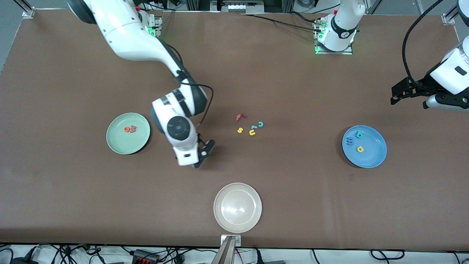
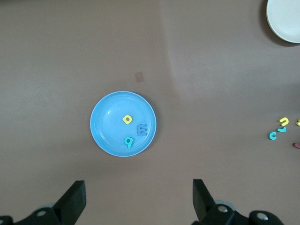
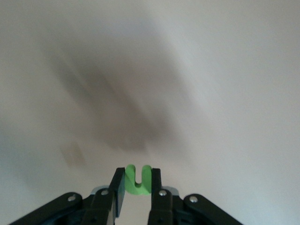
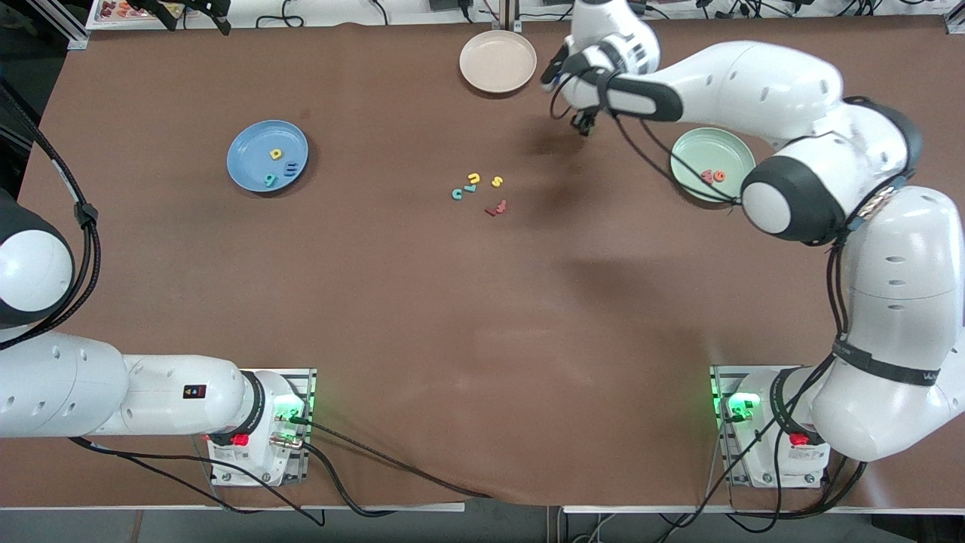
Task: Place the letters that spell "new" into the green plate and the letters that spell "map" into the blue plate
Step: 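Carry the green letter to the green plate with the right gripper and release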
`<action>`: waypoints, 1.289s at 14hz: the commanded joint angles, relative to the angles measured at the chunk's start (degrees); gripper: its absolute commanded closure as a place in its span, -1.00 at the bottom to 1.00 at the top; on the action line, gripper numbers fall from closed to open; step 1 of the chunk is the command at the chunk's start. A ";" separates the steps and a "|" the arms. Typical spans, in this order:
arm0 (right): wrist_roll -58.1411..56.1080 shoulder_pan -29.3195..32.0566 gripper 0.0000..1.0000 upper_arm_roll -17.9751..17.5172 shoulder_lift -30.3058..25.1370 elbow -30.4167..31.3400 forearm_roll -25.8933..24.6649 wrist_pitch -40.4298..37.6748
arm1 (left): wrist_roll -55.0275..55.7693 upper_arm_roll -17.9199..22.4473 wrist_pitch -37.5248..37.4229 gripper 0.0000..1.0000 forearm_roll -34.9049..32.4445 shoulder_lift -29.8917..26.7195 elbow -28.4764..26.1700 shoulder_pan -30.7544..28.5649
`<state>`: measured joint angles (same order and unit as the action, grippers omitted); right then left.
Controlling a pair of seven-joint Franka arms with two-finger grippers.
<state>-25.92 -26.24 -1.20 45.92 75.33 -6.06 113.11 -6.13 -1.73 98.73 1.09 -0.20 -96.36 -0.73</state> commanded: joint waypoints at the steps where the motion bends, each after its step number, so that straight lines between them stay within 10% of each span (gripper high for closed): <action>1: -0.01 6.70 0.71 -0.91 -7.32 8.04 0.26 -4.29 | -1.78 -0.56 -0.02 -1.00 0.05 -1.56 -1.38 -0.50; 9: 1.31 21.13 0.71 -1.26 -14.81 24.42 1.40 -3.51 | -1.26 -0.56 -2.57 -1.00 0.14 -1.29 -0.06 -0.42; 18: 1.40 18.15 0.70 -1.52 -11.56 26.71 5.36 2.72 | -0.82 -0.56 -5.04 -1.00 -0.04 -1.03 1.26 -0.42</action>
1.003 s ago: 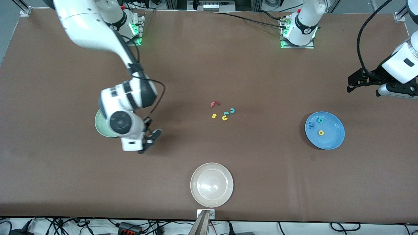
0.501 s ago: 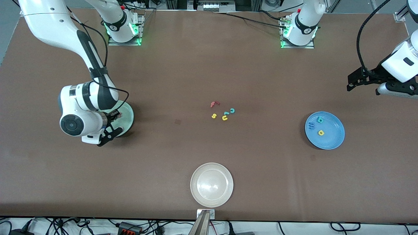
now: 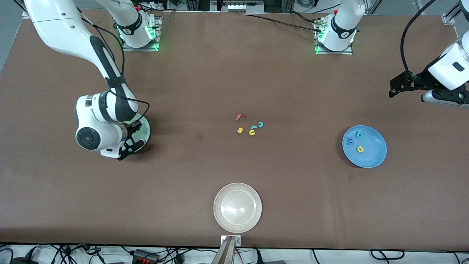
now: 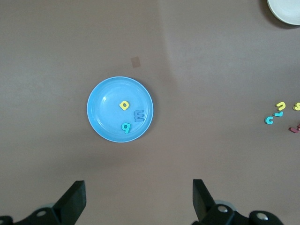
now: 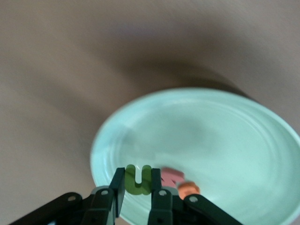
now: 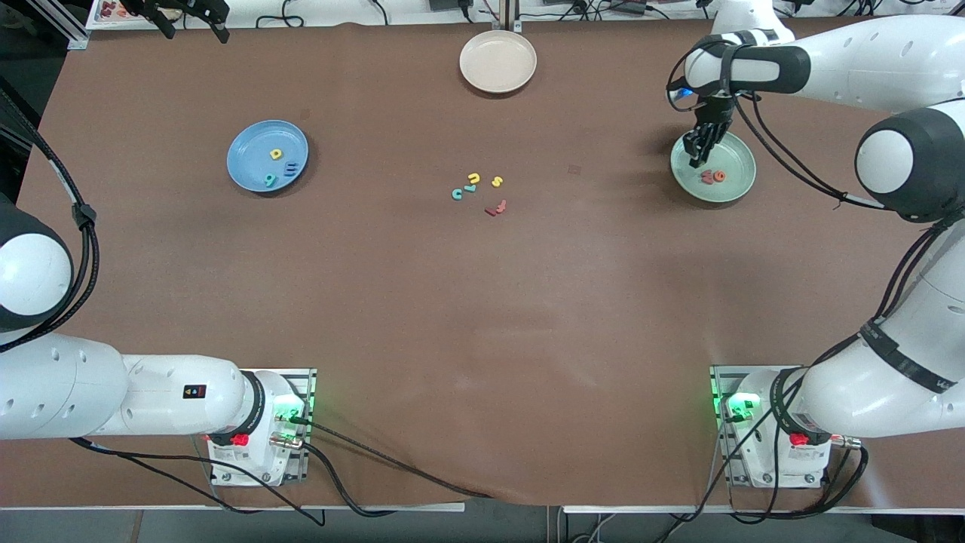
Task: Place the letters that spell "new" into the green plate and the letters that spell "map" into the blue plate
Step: 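Carry the green letter to the green plate with the right gripper and release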
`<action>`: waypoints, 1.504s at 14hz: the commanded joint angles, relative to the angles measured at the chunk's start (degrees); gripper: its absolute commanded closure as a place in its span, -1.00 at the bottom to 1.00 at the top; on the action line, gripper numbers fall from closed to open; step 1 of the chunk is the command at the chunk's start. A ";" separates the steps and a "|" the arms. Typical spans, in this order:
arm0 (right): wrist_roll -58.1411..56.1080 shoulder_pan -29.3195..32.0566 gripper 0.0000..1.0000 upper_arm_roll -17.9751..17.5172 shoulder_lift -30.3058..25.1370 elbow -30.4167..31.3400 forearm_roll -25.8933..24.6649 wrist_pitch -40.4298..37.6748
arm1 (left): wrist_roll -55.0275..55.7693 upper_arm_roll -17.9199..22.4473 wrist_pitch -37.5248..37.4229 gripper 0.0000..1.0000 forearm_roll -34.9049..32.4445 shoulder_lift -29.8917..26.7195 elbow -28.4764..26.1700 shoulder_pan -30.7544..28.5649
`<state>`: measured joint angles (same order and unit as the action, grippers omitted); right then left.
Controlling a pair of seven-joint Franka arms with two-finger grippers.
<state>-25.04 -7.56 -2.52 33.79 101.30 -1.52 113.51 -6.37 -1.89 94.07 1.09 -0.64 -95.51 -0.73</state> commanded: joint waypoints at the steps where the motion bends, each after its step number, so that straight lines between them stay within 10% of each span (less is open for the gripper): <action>1: 0.51 -0.53 0.66 -0.12 1.10 0.75 0.81 2.86 | -0.66 -0.39 -0.37 -1.00 -0.04 -0.59 0.50 -0.41; 6: 0.51 -0.44 0.55 -0.12 -0.39 2.15 0.81 1.46 | -0.75 -0.39 -0.55 -1.00 0.05 -0.59 1.03 -0.41; 7: 0.51 -0.35 0.29 -0.12 -0.47 2.41 0.81 1.46 | -0.75 -0.39 -0.64 -1.00 0.05 -0.59 1.03 -0.41; 8: 1.12 -0.35 -0.81 -0.12 -0.56 2.33 0.90 1.46 | -0.75 -0.39 -0.55 -1.00 0.05 -0.59 1.03 -0.41; 9: 2.35 -0.26 -1.00 -0.12 -1.00 2.24 0.90 1.37 | -0.75 -0.39 -0.64 -1.00 0.05 -0.59 1.03 -0.41; 16: 11.57 0.26 -1.00 0.58 -8.38 -4.95 1.16 -7.76 | -0.83 -0.39 -0.81 -1.00 0.23 -0.59 1.03 -0.41; 21: 24.05 8.16 -1.00 0.67 -9.09 -13.39 13.54 -17.60 | -0.83 -0.48 -0.81 -1.00 0.14 -0.59 1.12 -0.23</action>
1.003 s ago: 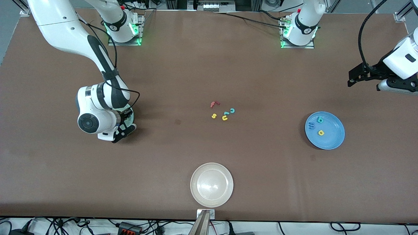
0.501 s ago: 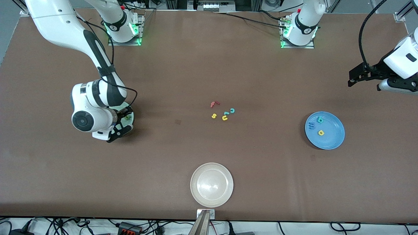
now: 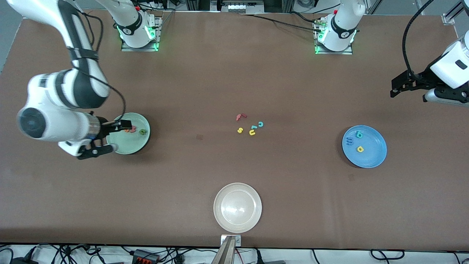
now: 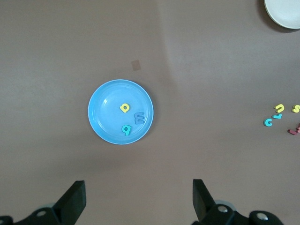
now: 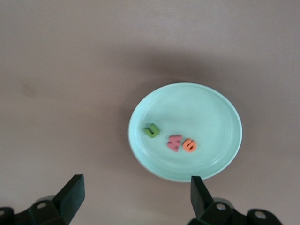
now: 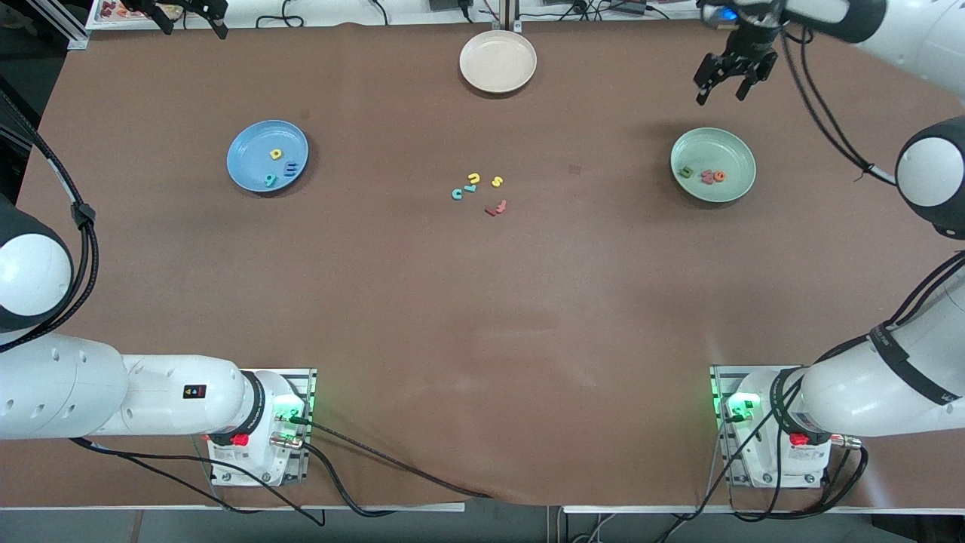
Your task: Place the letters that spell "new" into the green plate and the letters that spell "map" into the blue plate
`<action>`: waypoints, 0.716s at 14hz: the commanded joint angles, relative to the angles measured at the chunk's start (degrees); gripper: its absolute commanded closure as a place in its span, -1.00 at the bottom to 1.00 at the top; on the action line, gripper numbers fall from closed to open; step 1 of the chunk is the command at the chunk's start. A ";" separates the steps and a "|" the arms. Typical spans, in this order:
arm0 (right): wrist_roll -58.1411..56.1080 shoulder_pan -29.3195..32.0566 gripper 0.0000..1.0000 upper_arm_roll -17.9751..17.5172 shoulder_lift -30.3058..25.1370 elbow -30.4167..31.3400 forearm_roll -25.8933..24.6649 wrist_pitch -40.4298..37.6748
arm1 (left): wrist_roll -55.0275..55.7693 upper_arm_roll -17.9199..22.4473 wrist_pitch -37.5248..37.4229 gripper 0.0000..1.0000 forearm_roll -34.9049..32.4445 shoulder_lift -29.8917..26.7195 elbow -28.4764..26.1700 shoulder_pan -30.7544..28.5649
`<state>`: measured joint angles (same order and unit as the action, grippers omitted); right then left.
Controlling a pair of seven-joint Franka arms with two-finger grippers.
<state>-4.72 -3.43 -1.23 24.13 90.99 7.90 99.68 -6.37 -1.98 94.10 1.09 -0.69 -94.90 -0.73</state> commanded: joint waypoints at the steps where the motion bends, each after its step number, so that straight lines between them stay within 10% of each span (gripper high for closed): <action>1: 3.84 5.08 -1.00 -0.70 -0.13 -4.76 4.14 -5.36 | -0.75 -0.39 -0.85 -1.00 0.14 -0.54 0.50 -0.24; 4: 3.41 6.24 -1.00 1.31 -4.08 -6.18 3.09 -5.72 | -0.75 -0.48 -0.85 -1.00 0.14 -0.54 0.50 -0.07; 8: 1.57 -4.20 -1.00 14.49 -8.65 -7.58 1.25 -4.94 | -0.57 -0.48 -0.85 -1.00 0.14 -0.54 0.50 0.02; 10: 1.03 -4.05 -1.00 14.24 -10.59 -7.59 -4.18 -2.75 | -0.57 -0.48 -0.85 -1.00 0.14 -0.63 0.50 0.11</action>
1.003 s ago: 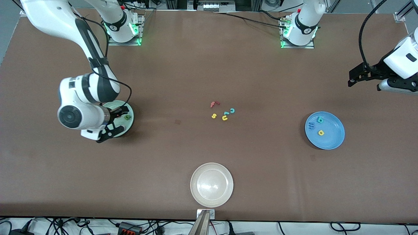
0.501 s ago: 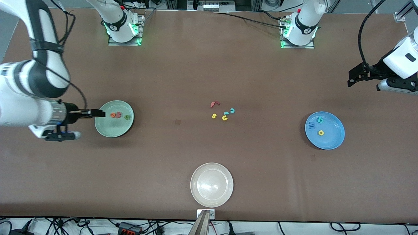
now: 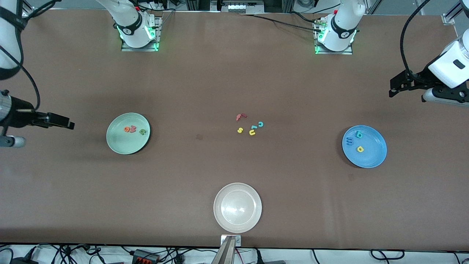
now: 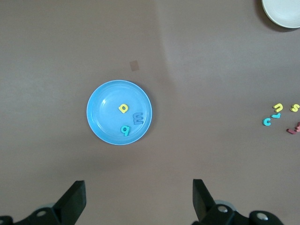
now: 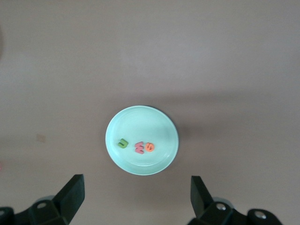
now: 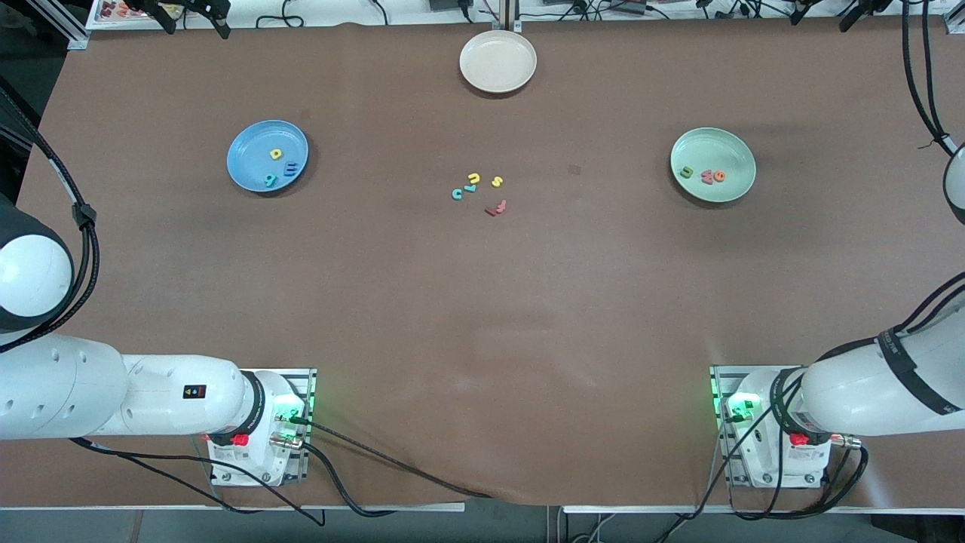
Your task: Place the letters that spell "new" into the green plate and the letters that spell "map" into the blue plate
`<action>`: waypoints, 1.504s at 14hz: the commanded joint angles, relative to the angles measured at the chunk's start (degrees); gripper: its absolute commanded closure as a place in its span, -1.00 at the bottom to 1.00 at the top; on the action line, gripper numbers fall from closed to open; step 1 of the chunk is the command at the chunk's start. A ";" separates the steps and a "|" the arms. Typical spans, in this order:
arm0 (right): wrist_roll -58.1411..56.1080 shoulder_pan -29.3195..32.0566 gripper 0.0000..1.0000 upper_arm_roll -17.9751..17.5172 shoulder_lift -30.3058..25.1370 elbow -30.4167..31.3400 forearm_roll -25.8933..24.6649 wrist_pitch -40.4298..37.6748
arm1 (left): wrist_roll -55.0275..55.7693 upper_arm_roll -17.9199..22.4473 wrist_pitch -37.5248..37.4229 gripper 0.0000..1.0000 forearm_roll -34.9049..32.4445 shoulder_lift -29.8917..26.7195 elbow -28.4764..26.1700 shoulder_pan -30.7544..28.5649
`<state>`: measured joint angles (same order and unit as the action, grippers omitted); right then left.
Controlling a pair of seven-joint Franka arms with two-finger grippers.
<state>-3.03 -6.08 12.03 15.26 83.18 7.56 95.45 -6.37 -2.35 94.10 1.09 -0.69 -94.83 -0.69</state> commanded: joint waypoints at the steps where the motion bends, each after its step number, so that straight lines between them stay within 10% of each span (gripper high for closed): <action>1: -0.75 -0.26 -1.00 0.72 -2.68 0.23 -5.17 1.93 | -0.57 -0.11 -0.85 -1.00 0.14 -0.54 0.53 0.07; 4: -0.66 7.56 -1.00 -6.56 -4.97 0.14 -5.19 1.33 | 0.74 -0.20 -0.85 -1.00 0.14 -0.63 0.53 0.16; 11: -1.44 7.75 -1.00 -6.93 -9.28 0.93 -6.41 -4.73 | 0.66 -0.20 -0.85 -1.00 0.14 -0.63 0.44 0.16; 21: -1.01 7.40 -1.00 -7.54 -24.57 22.72 -7.12 1.67 | 0.66 -0.20 -0.85 -1.00 0.14 -0.54 0.44 0.16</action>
<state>-3.43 0.88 5.72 -5.20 100.78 1.58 94.91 -6.02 -2.44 94.10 1.09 -0.70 -94.75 -0.64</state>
